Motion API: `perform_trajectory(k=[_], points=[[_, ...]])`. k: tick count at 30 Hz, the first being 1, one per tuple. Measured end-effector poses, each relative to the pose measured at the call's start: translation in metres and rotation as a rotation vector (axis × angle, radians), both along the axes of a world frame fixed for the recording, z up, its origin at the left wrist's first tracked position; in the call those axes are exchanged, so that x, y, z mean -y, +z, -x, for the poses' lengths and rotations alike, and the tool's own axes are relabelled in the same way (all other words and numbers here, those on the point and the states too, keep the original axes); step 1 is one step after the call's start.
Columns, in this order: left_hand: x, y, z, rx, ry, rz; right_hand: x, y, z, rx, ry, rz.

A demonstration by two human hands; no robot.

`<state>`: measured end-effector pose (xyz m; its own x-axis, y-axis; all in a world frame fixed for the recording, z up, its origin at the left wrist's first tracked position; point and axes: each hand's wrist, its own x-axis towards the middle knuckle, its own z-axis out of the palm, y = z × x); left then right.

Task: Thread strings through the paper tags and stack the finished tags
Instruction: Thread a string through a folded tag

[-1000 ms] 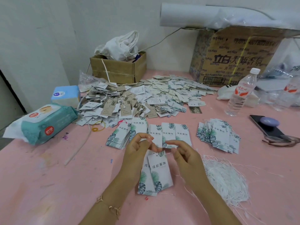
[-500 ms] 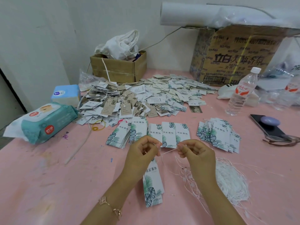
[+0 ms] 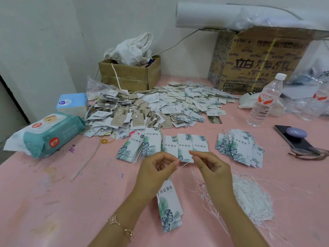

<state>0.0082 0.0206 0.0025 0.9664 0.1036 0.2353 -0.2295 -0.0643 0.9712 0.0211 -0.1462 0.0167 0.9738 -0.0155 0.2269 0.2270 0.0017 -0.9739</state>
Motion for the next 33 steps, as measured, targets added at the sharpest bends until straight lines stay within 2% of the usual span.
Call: perform_trajectory(k=[6,17,29,33], points=[[-0.002,0.001,0.000,-0.034,0.008,0.010,-0.002,0.008,0.002,-0.084,0.057,-0.192],[0.001,0.005,0.005,0.024,0.001,-0.061,-0.009,0.006,0.009,-0.072,0.136,-0.089],[0.003,0.005,0.006,0.046,0.037,-0.121,-0.010,0.007,0.010,-0.058,0.121,0.027],[0.003,0.005,0.006,0.062,0.049,-0.113,-0.010,0.006,0.010,-0.039,0.098,0.009]])
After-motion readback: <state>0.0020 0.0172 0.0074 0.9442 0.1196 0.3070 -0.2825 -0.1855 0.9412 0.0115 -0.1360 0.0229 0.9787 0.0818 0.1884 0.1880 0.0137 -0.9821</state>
